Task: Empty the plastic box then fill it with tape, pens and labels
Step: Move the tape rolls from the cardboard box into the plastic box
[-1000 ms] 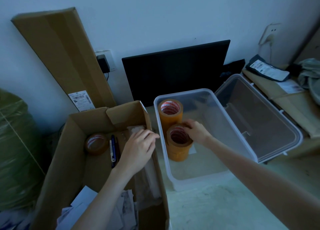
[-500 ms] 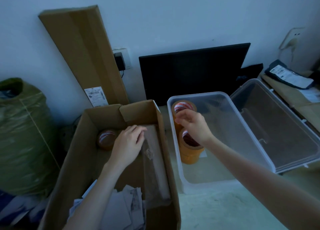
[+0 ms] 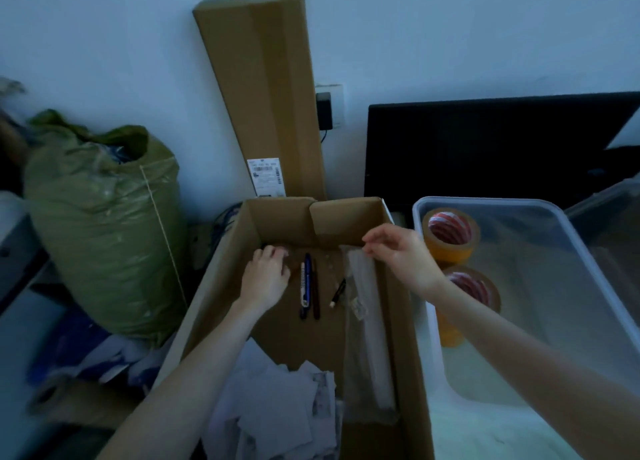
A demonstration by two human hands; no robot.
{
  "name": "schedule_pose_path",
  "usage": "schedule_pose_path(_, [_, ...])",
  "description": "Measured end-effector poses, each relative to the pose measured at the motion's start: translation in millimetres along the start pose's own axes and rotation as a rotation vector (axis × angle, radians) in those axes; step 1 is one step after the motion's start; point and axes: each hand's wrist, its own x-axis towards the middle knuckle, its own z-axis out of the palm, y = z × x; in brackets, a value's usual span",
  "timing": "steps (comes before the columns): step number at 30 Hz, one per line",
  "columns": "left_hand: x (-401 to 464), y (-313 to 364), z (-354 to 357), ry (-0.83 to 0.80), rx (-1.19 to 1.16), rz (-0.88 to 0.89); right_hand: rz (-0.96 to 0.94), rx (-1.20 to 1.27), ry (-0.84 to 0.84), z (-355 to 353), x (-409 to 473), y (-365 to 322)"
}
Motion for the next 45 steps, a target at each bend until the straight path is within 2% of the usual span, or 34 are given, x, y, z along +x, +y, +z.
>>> schedule_pose_path(3, [9.7,-10.7,13.0,-0.1,0.065,-0.079,0.022,-0.013,-0.039,8.8,2.6,1.8])
schedule_pose_path(6, [18.5,-19.0,23.0,-0.267,0.139,-0.144,0.044,-0.003,-0.036,14.1,6.5,4.7])
schedule_pose_path(9, [22.7,-22.7,30.4,-0.448,0.237,-0.146,0.073,0.013,-0.032,18.1,7.7,8.8])
schedule_pose_path(11, [23.2,-20.5,36.3,-0.483,0.308,-0.137,0.085,0.012,-0.037,20.1,6.5,10.5])
schedule_pose_path(17, [16.2,-13.9,45.9,-0.355,0.437,-0.055,0.074,-0.018,-0.038,20.5,3.9,14.0])
schedule_pose_path(23, [1.6,-12.4,35.2,-0.188,0.284,0.034,0.052,-0.007,-0.025,16.6,3.3,8.9])
schedule_pose_path(27, [-7.7,1.9,14.3,-0.012,0.202,0.189,0.053,0.012,0.008,9.8,1.5,8.0])
schedule_pose_path(34, [-34.2,53.0,-29.4,0.193,0.108,0.516,0.095,0.12,0.074,-15.6,-11.8,5.1])
schedule_pose_path(39, [-54.2,106.5,-39.6,0.246,0.073,0.698,0.188,0.266,0.084,-47.4,-31.6,8.5])
schedule_pose_path(45, [-68.4,165.1,-30.0,0.262,0.014,0.782,0.304,0.29,0.086,-92.7,-60.9,23.3])
